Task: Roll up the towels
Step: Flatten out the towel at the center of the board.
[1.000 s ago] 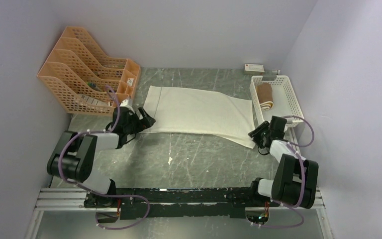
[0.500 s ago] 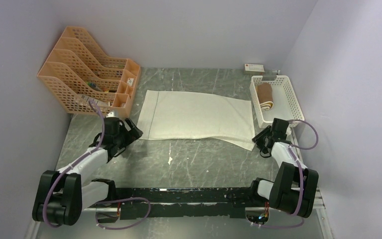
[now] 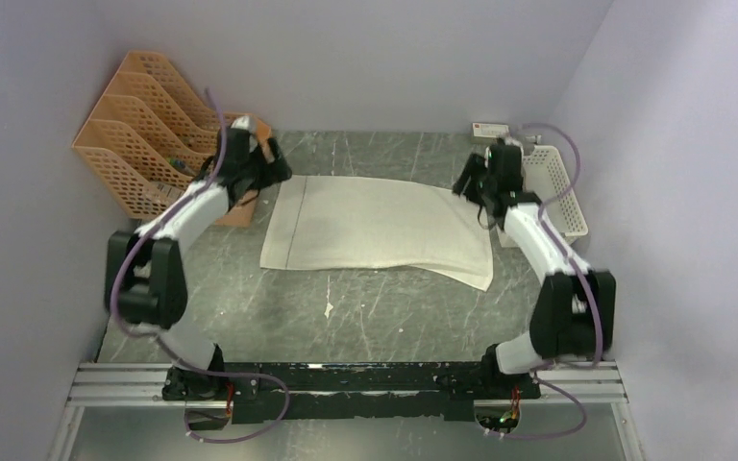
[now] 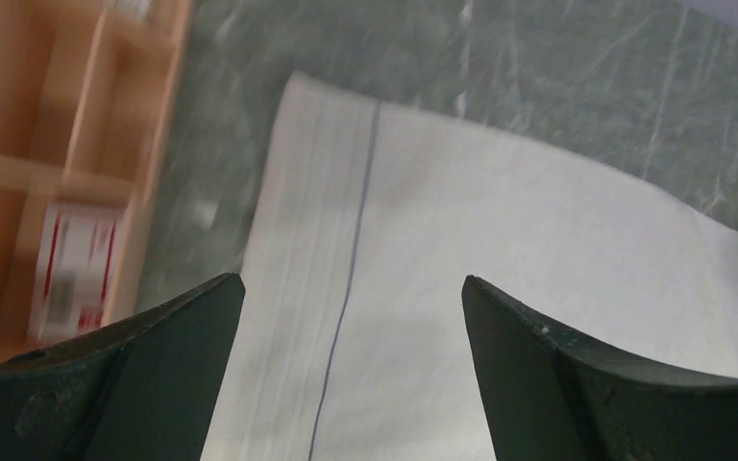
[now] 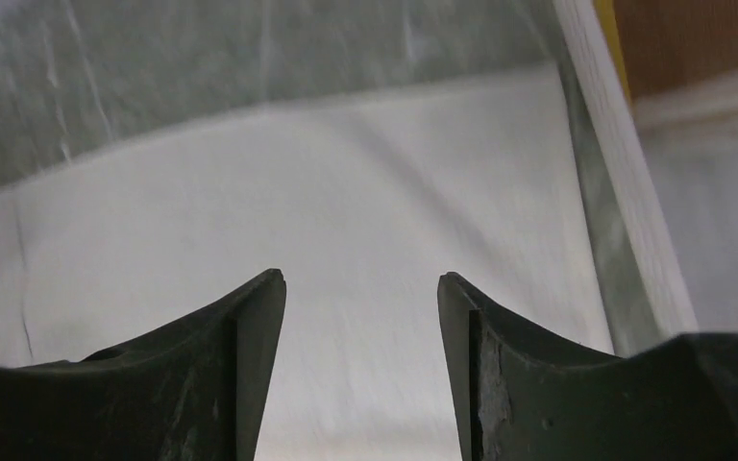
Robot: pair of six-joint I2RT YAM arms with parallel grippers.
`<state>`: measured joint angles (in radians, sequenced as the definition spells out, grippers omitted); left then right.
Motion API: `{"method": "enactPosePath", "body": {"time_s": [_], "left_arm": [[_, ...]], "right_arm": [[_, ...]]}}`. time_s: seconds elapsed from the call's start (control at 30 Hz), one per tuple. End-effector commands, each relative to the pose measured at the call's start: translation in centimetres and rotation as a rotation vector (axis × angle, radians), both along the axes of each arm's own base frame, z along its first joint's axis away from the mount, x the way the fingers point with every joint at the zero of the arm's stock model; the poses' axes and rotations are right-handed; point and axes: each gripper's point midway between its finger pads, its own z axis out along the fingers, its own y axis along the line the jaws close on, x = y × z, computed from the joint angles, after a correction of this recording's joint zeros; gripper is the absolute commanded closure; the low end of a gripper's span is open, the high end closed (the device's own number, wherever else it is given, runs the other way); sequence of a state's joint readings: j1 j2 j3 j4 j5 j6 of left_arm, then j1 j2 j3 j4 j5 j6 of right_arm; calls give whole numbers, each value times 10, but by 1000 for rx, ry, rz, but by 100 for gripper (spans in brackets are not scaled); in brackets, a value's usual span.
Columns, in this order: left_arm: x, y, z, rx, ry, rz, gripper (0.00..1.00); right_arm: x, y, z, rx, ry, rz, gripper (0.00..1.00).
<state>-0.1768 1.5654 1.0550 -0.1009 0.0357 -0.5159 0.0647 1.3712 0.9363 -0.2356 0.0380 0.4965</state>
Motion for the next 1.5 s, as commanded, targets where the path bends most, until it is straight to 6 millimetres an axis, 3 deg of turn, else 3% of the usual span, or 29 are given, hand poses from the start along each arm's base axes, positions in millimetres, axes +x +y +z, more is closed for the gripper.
{"method": "enactPosePath", "body": {"time_s": [0.0,0.07,0.17,0.2,0.27,0.4,0.47,0.63,0.93,1.07,1.17,1.23,1.27,1.3,1.33,1.47], "left_arm": [[61,-27,17,153,-11,-169,3],[87,-26,-11,222,52,-187,3],[118,-23,-33,289,102,-211,3],[125,-23,-38,303,110,-223,2],[138,-22,-47,325,114,-242,12],[155,-15,-65,356,128,-259,14],[160,-11,-72,364,143,-264,14],[158,-10,-87,356,167,-285,17],[127,-12,-125,311,244,-306,29],[124,-13,-140,295,267,-311,35],[124,-14,-145,290,275,-310,49],[124,-13,-147,292,278,-305,60],[124,-12,-147,297,278,-300,69],[124,-9,-148,307,281,-287,89],[124,-8,-148,313,278,-283,93],[125,-3,-147,335,279,-272,93]], "right_arm": [[66,2,-3,-120,51,110,40],[90,4,-13,-142,95,155,40],[112,0,-33,-185,155,177,41],[117,-2,-40,-193,166,179,42],[123,-4,-48,-193,169,184,43],[130,0,-53,-176,151,203,45],[133,-2,-68,-182,183,204,45],[132,-7,-72,-191,199,201,45],[117,-20,-80,-178,218,180,45],[113,-24,-82,-175,227,175,45],[112,-28,-85,-175,234,162,45],[114,-32,-69,-173,200,146,45],[114,-34,-68,-170,197,136,45],[115,-36,-68,-165,195,128,45],[115,-37,-69,-159,196,119,45],[121,-42,-77,-165,209,96,43]]}}
